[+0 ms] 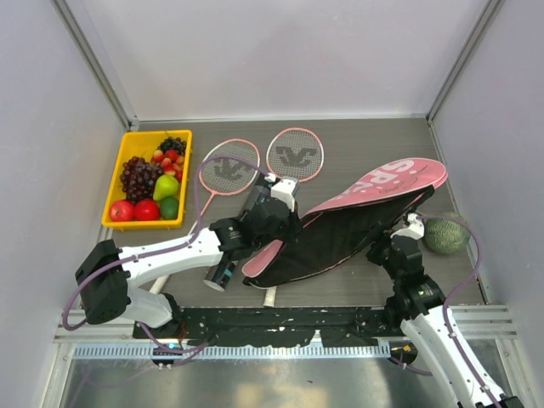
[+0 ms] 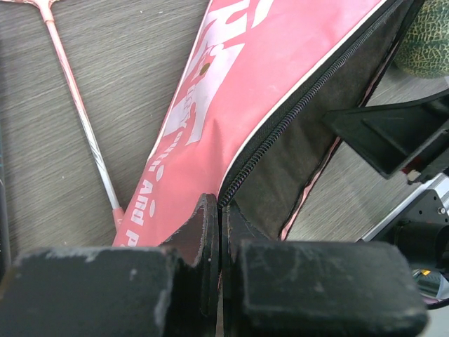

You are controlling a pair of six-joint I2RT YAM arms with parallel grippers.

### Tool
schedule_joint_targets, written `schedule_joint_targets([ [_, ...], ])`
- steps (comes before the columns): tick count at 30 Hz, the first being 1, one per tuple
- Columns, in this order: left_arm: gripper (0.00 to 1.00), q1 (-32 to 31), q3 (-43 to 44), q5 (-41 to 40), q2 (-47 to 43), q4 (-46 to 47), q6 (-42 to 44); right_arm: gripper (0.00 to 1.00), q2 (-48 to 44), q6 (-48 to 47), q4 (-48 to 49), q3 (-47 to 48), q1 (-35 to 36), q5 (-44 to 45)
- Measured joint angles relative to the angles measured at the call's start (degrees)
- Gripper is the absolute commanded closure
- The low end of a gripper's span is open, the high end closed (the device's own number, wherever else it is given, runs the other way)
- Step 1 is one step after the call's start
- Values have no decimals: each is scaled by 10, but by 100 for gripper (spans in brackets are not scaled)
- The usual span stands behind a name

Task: Pack up the badminton gear
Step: Open the racket bag at the center of the board.

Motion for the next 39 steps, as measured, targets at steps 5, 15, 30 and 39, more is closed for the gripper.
schedule_joint_targets([
  [5,100,1,0,7,0,3,-10,29,20,10,52,-40,0,-16],
  [15,92,7,0,11,0,4,-27,94,37,-4,103,-26,0,-24],
  [30,31,19,-3,74,-24,7,7,95,198,-206,-58,233,0,-14],
  [39,27,30,71,29,-78,-112,89,95,282,-253,-171,391,0,-14],
])
